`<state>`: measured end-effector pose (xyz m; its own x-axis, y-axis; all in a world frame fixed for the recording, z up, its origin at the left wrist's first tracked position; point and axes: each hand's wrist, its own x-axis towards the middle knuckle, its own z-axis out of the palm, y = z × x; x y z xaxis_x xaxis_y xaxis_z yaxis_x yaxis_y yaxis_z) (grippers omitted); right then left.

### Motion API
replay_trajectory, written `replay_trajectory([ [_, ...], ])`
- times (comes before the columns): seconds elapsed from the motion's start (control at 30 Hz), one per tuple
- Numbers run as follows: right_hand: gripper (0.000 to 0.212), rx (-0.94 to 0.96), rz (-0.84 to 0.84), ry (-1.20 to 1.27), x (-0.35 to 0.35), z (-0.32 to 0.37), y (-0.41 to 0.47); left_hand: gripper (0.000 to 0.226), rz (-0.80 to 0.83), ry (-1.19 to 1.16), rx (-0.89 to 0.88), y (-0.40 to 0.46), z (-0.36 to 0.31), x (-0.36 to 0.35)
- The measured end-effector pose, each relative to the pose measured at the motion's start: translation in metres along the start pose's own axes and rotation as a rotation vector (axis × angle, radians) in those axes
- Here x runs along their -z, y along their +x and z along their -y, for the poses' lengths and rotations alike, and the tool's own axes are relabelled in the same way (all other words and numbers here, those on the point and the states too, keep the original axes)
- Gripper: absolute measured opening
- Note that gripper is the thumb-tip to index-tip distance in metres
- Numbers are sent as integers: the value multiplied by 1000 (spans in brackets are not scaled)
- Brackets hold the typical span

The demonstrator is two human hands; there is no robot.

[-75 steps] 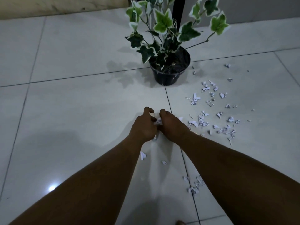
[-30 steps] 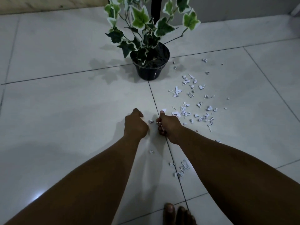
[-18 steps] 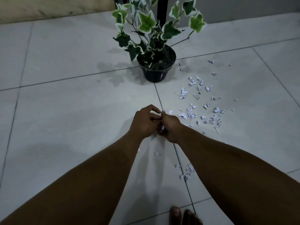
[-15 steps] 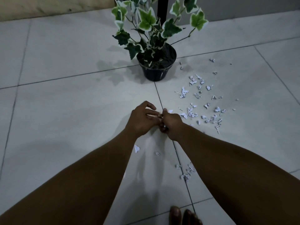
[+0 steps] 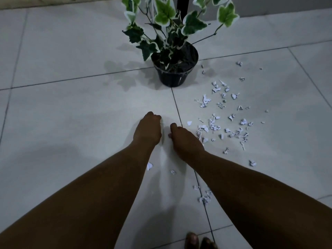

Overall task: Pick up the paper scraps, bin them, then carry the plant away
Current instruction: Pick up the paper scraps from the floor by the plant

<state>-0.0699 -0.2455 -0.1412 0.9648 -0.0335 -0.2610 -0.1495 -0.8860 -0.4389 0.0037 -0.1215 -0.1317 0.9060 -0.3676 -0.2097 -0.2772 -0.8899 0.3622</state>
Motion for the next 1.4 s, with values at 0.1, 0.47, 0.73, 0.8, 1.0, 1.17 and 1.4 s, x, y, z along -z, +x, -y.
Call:
replay_trajectory([
  [0.1,21,74,17,-164,-5,-5,-1,26,-14,83,-59,-1,-1,0],
  [0.47,6,-453,-217,756,9,-10,5,11,-2,-87,-64,-6,-3,-6],
  [0.73,25,-827,-117,1431,32,3,3,6,28,-488,-118,-24,-26,4],
  [0.8,22,-828,-126,1478,28,8,1,9,31,-493,-137,-28,-26,7],
  [1.0,43,-707,-66,1240,19,19,-8,15,98,-533,-104,-35,-16,27],
  [1.17,57,-607,-55,1049,14,32,-15,22,296,-596,-72,-46,3,40],
  [1.4,63,-277,-58,265,0,32,-27,44,449,-147,-126,-65,36,37],
])
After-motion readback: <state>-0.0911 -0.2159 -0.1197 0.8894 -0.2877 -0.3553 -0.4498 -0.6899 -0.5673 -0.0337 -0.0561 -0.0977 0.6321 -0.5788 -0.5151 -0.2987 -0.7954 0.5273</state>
